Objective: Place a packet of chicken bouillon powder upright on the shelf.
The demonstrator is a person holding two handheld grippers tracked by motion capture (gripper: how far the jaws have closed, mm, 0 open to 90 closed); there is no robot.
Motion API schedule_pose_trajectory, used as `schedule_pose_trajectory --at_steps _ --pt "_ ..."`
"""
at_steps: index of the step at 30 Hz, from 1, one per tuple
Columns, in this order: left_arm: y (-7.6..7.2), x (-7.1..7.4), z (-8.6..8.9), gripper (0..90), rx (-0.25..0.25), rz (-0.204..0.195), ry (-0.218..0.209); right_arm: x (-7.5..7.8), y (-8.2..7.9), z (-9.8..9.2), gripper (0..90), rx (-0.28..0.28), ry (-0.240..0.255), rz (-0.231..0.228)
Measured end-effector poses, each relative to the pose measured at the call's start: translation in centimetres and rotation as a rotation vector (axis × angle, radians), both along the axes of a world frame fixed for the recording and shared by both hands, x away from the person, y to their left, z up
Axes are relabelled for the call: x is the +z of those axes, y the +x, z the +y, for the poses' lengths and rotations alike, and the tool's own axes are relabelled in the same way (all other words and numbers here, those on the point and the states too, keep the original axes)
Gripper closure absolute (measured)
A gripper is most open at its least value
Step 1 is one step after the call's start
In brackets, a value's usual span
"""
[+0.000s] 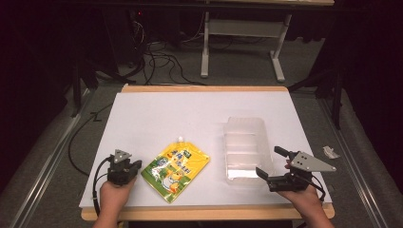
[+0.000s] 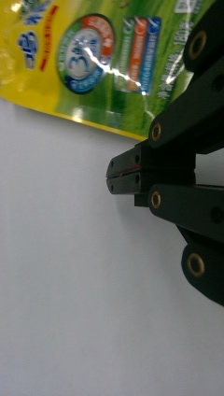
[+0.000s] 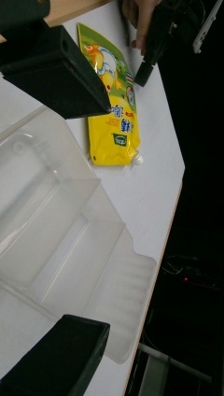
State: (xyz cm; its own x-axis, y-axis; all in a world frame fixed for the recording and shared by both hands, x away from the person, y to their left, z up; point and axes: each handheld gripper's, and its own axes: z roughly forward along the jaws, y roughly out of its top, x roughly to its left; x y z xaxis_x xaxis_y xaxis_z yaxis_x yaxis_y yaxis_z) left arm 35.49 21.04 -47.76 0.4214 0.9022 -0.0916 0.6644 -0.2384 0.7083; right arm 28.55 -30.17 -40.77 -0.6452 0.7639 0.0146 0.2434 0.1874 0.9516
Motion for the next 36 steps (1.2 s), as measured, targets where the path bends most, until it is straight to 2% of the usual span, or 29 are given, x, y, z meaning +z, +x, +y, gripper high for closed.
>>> schedule_pose_trajectory --at_steps 3,6,9,11,12,14,15,16,17,20,21,23,24,26,29,31,32,34,36 --pt "-0.6 0.0 -0.4 90.0 -0.019 -0.003 0.004 0.1 0.1 0.0 0.1 0.003 0.002 -0.005" --pt "-1.0 0.0 -0.5 90.0 -0.047 0.010 -0.014 0.2 0.1 0.0 0.2 0.008 0.007 -0.010" --pt "-1.6 0.0 -0.9 90.0 -0.120 0.022 -0.030 0.2 0.2 0.1 0.3 0.006 0.011 -0.010" --pt "-2.0 0.0 -1.6 90.0 -0.154 0.026 -0.030 0.3 0.4 0.2 0.3 0.003 0.012 -0.012" --pt "-2.3 0.0 -2.2 90.0 -0.189 0.035 -0.035 0.3 0.5 0.2 0.3 0.001 0.010 -0.011" --pt "-2.5 0.1 -2.6 90.0 -0.207 0.036 -0.033 0.3 0.5 0.3 0.3 -0.001 0.010 -0.006" --pt "-3.0 0.2 -3.6 90.0 -0.251 0.039 -0.022 0.2 0.7 0.4 0.3 0.002 0.010 -0.008" --pt "-3.2 0.2 -4.1 90.0 -0.271 0.038 -0.016 0.2 0.7 0.4 0.3 0.003 0.013 -0.004" --pt "-3.2 0.2 -4.1 90.0 -0.271 0.038 -0.016 0.2 0.7 0.4 0.3 0.003 0.013 -0.004" --pt "-3.7 0.4 -6.0 90.0 -0.319 0.037 0.010 0.2 0.8 0.5 0.3 0.007 0.005 -0.006" --pt "-3.7 0.4 -6.0 90.0 -0.319 0.037 0.010 0.2 0.8 0.5 0.3 0.007 0.005 -0.006" --pt "-3.6 0.6 -6.2 90.0 -0.272 0.025 0.011 0.2 0.7 0.5 0.5 0.002 0.007 -0.005" --pt "-3.6 0.6 -6.2 90.0 -0.272 0.025 0.011 0.2 0.7 0.5 0.5 0.002 0.007 -0.005" --pt "-3.3 1.0 -5.9 90.0 -0.193 -0.014 0.001 0.2 0.7 0.4 0.7 0.002 0.009 -0.009" --pt "-2.7 1.4 -5.7 90.0 -0.113 -0.053 -0.019 0.2 0.8 0.3 0.8 -0.003 0.003 -0.004" --pt "-1.7 1.6 -6.0 90.0 -0.046 -0.082 -0.034 0.1 0.8 0.4 1.2 -0.003 0.000 -0.004" --pt "-1.7 1.6 -6.0 90.0 -0.046 -0.082 -0.034 0.1 0.8 0.4 1.3 -0.004 -0.002 -0.003" --pt "-0.8 1.6 -6.3 90.0 -0.009 -0.096 -0.039 0.1 0.8 0.4 1.3 -0.004 -0.004 -0.003" --pt "-0.2 1.5 -6.4 86.8 -0.001 -0.089 -0.053 0.2 0.8 0.3 1.4 -0.004 -0.003 -0.007"
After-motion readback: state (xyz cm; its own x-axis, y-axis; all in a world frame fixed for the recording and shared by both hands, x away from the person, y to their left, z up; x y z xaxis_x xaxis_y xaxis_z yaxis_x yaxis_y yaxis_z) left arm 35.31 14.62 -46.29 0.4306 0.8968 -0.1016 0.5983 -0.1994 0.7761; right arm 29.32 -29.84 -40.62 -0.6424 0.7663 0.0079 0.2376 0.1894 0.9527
